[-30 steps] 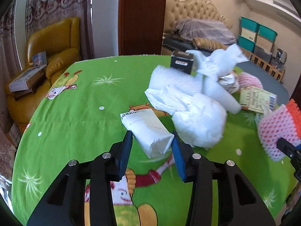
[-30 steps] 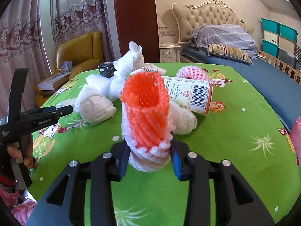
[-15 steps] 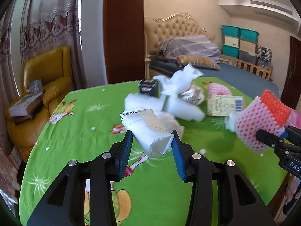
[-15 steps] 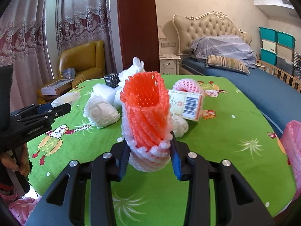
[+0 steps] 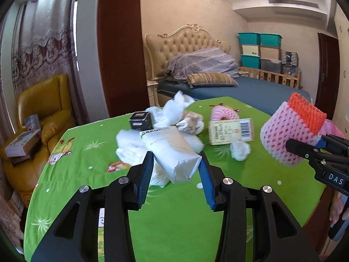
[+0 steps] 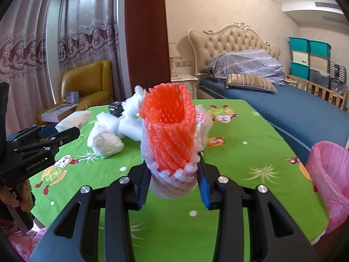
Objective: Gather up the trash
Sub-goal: 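Carry both items to the wastebasket and open both tools to drop them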
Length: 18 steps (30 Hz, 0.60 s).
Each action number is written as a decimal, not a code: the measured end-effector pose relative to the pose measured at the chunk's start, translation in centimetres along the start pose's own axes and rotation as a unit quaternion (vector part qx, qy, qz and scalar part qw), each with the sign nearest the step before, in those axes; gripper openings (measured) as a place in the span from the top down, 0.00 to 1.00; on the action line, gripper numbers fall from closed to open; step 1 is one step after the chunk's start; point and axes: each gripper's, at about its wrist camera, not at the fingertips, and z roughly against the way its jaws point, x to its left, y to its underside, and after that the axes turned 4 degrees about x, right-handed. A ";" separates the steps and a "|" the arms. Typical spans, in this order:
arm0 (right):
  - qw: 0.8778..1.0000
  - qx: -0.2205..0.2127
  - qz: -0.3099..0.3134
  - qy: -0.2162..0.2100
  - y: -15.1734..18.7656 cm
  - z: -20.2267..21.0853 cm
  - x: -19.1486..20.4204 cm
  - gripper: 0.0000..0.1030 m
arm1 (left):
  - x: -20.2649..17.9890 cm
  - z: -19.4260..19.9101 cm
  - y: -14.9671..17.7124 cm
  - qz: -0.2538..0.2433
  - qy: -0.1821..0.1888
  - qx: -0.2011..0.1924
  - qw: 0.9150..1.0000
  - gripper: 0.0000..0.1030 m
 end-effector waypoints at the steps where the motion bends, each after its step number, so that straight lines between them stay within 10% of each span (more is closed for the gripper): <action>1: 1.000 -0.001 -0.002 0.003 0.0 0.2 -0.3 0.64 | -0.4 0.0 0.0 -0.004 0.002 -0.001 1.000 0.60; 18: 0.994 -0.030 -0.038 0.096 0.9 4.2 -7.6 0.64 | -9.2 -1.5 -2.1 -0.058 0.090 -0.026 0.994 0.60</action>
